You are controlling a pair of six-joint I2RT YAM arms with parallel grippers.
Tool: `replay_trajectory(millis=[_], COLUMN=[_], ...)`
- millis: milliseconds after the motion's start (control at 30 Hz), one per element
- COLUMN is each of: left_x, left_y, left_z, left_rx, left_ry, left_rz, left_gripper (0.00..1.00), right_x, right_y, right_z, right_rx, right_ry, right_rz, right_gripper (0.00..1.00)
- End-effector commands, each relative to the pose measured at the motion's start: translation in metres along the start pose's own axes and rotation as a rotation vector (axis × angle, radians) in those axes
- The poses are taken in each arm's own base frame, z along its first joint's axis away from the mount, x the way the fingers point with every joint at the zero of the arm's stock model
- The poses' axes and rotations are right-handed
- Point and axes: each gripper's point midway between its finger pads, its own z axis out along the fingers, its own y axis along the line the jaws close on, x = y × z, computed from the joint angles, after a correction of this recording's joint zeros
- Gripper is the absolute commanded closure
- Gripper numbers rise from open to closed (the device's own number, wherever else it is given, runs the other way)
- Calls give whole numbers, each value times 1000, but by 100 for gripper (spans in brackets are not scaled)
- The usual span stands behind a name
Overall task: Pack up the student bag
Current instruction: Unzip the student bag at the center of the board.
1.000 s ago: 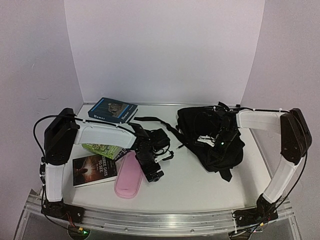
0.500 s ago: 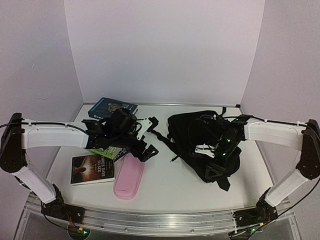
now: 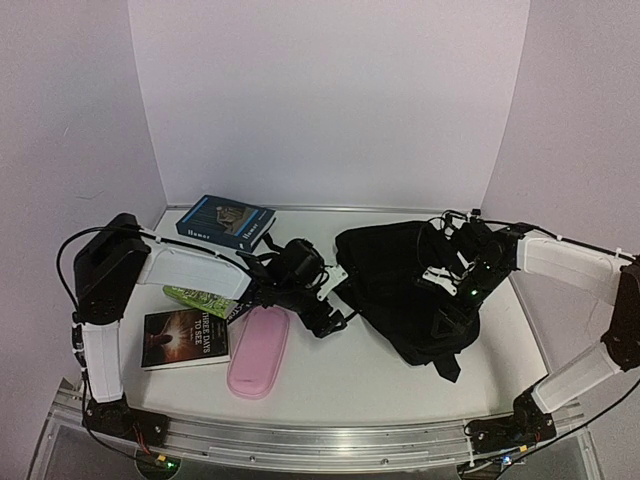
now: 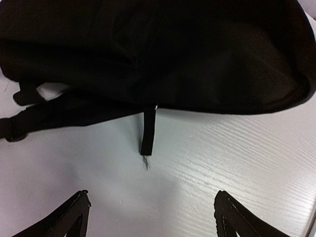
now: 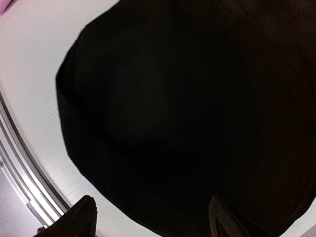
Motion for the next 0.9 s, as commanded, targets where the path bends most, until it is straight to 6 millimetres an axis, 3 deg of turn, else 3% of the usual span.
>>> replay_trajectory(millis=[0,233,567,867], left_x=[-32,-29,-18,-19], left_y=[0,-1,-22,-56], left_z=[22,45,71,61], left_rx=[-6,4,24,17], left_ry=[-68,-61,-27,-14], left_rz=[74,99,165,230], left_gripper=[15,29,60,95], right_x=[12,20,23,33], right_y=[-6,-6,-6,-17], right_z=[12,35,55,76], right_rx=[-45,-117,-175,-158], right_ry=[44,113,164,256], right_rz=[40,60,87,141], right_gripper=[23,28,35,37])
